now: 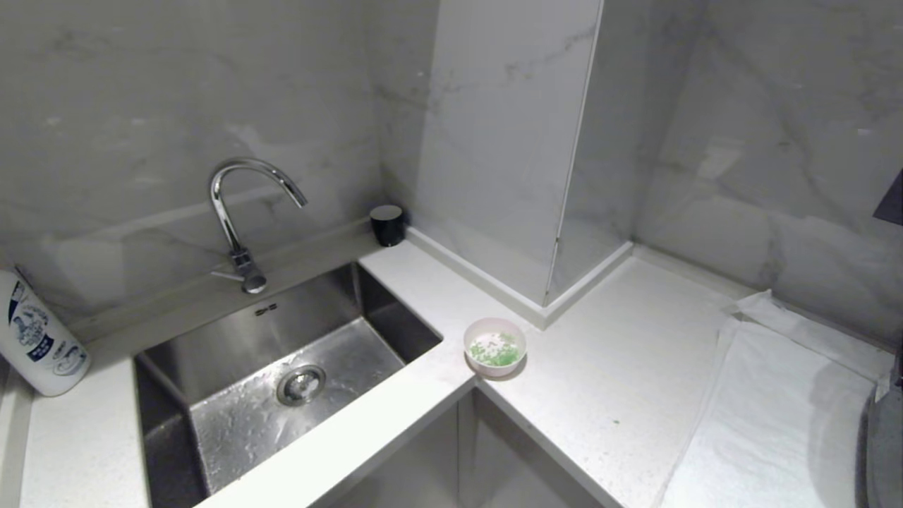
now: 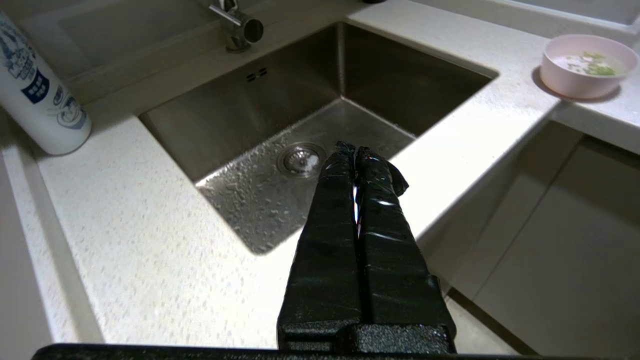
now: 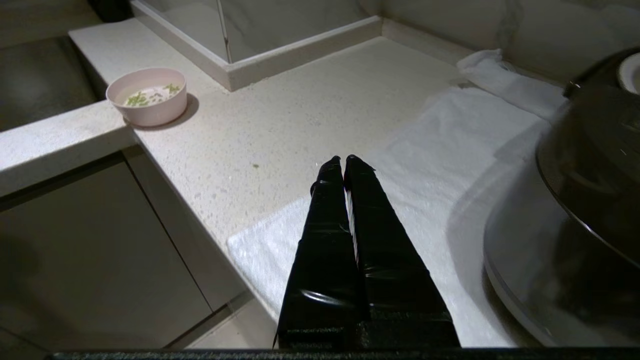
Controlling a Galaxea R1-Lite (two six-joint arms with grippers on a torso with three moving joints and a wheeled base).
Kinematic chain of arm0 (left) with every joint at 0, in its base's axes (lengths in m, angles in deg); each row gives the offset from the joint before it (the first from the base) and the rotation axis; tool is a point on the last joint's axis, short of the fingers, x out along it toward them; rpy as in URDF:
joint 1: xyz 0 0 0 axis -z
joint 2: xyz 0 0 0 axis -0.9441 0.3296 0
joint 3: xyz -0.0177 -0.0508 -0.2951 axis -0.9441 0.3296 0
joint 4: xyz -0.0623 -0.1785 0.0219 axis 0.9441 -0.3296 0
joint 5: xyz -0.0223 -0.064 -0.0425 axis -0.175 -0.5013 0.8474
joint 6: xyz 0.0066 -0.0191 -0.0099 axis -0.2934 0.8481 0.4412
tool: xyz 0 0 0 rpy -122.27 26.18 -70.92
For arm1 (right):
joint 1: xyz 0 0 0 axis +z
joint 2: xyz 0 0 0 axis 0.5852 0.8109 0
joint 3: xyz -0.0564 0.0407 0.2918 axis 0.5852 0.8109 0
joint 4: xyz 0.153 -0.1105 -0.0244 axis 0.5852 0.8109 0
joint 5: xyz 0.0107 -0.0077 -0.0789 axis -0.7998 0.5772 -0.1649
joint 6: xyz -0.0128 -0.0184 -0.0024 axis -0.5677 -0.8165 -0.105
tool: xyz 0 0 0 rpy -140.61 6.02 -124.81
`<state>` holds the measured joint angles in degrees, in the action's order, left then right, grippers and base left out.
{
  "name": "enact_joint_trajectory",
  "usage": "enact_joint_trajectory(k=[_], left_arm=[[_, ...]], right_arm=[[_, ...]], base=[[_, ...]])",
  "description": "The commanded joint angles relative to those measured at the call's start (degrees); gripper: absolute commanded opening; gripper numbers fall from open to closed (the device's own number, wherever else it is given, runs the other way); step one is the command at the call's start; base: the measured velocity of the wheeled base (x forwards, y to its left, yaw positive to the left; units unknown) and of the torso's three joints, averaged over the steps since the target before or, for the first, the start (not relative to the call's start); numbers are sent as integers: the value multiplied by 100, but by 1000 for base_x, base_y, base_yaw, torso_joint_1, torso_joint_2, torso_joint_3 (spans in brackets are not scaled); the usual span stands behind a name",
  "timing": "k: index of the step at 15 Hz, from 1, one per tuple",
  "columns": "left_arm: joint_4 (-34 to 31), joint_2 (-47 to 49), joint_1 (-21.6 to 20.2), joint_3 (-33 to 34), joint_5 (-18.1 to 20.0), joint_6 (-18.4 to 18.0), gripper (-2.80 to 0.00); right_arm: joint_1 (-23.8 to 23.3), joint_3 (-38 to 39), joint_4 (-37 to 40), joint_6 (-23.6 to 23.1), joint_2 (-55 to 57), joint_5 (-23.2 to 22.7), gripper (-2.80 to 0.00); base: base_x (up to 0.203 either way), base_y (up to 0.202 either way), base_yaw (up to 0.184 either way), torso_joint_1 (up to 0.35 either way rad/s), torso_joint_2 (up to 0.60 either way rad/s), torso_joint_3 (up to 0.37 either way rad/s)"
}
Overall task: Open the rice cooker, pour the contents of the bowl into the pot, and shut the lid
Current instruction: Pour the water from the bowl into the rice cooker
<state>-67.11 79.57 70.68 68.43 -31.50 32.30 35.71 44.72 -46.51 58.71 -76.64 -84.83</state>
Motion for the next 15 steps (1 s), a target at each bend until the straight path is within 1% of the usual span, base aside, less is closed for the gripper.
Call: enact_joint_trajectory(k=[1,2,13,15], left_arm=[[-3,-10,-1,8,-3,-1,-280],[-3,-15,-1,-1,-3,4,-280],[-3,-8,-1,-1,-11,14,-280],[-3,-17,-1,-1,-11,58,-280]], right_arm=[[-7,0,7,4,5,-3,-280],[-6,0,7,2,5,-3,-280],[0,0,5,4,5,3,-280],[2,0,-2,4,5,-2,-280]], base=[[-195,0,-4,-11,2,6],[-126,0,-1,-7,-2,-1],[0,0,0,0,0,0],[4,7,-81,-5,3,5]])
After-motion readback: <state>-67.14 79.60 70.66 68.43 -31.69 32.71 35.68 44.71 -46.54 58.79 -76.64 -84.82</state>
